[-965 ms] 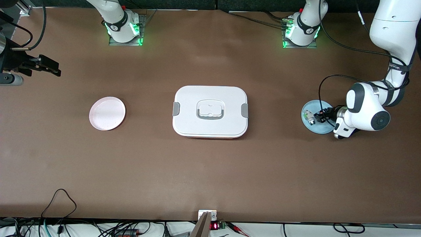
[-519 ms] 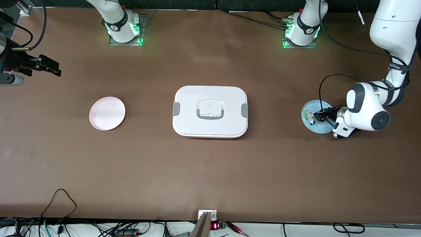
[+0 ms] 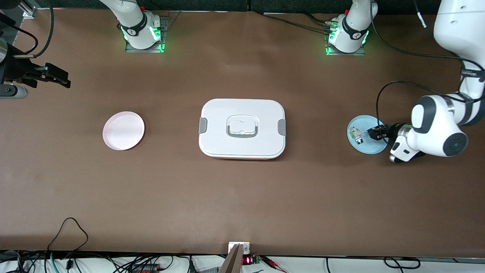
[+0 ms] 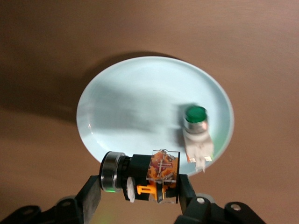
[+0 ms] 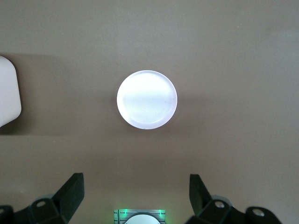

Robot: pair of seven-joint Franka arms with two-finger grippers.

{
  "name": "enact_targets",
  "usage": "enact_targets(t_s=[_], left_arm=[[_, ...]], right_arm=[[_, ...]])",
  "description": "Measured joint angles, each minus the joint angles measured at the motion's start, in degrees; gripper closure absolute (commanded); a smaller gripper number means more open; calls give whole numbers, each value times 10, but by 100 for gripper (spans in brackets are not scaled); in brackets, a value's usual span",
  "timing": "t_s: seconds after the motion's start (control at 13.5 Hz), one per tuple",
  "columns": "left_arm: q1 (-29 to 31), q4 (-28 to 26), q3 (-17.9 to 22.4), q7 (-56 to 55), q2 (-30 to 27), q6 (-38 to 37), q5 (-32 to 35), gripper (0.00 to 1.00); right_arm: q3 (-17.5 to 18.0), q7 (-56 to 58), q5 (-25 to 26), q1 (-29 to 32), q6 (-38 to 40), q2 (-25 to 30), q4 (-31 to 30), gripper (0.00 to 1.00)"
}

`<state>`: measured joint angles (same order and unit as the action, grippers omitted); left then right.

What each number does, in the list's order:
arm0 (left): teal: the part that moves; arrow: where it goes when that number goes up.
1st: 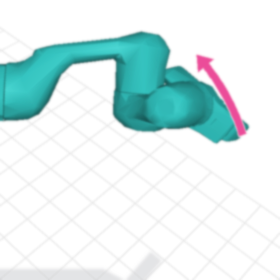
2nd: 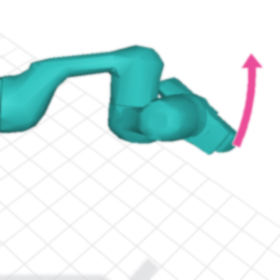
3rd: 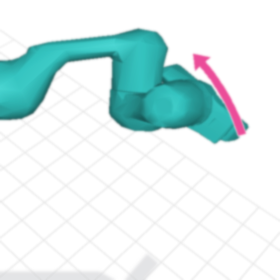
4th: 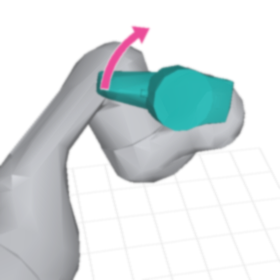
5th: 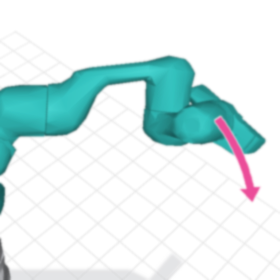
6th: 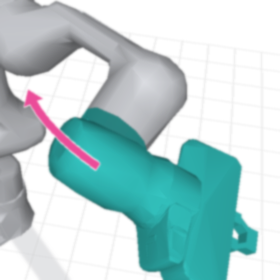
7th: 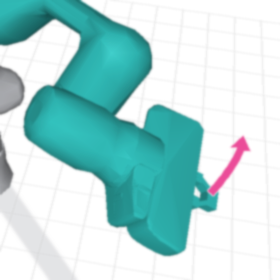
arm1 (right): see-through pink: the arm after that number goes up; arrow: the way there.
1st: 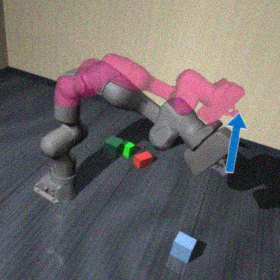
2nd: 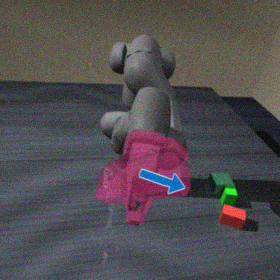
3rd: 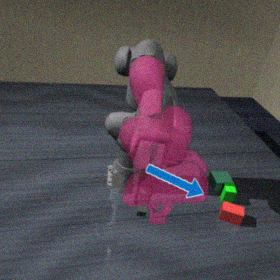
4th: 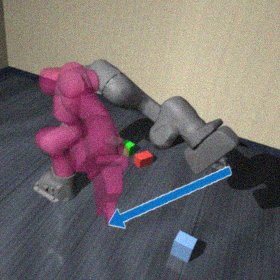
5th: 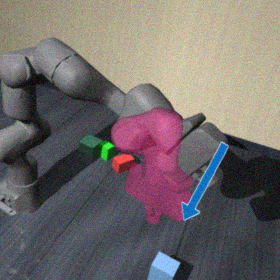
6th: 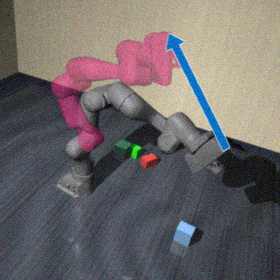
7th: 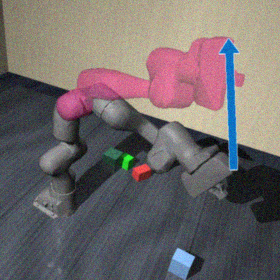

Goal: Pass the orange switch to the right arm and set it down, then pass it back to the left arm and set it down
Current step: 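Lift the switch over the box with the left gripper while the right gripper reaches in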

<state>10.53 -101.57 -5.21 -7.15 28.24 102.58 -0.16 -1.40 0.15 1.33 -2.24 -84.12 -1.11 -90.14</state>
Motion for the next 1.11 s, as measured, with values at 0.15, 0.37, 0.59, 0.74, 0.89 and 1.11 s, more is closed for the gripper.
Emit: enact_targets(t_s=[0.15, 0.37, 0.59, 0.74, 0.89, 1.11], left_arm=[[-2, 31, -3, 84, -7, -42, -1, 95], [-1, 83, -41, 127, -11, -110, -9, 100], [-5, 145, -106, 129, -21, -175, -72, 100], [-6, 178, -156, 130, -28, -188, -107, 100], [-7, 201, -213, 130, -30, -189, -121, 100], [-7, 228, -279, 131, -31, -163, -187, 100]], right_arm=[[1, 0, -21, -5, 0, 1, 0, 0], [8, 0, -43, -14, 0, 6, 3, 0], [17, -1, -75, -19, 0, 11, 6, 0], [17, 0, -123, -19, -4, 11, 8, 0], [17, 0, -187, -19, -19, 11, 8, 0], [16, 0, -305, -19, -33, 2, 8, 0]])
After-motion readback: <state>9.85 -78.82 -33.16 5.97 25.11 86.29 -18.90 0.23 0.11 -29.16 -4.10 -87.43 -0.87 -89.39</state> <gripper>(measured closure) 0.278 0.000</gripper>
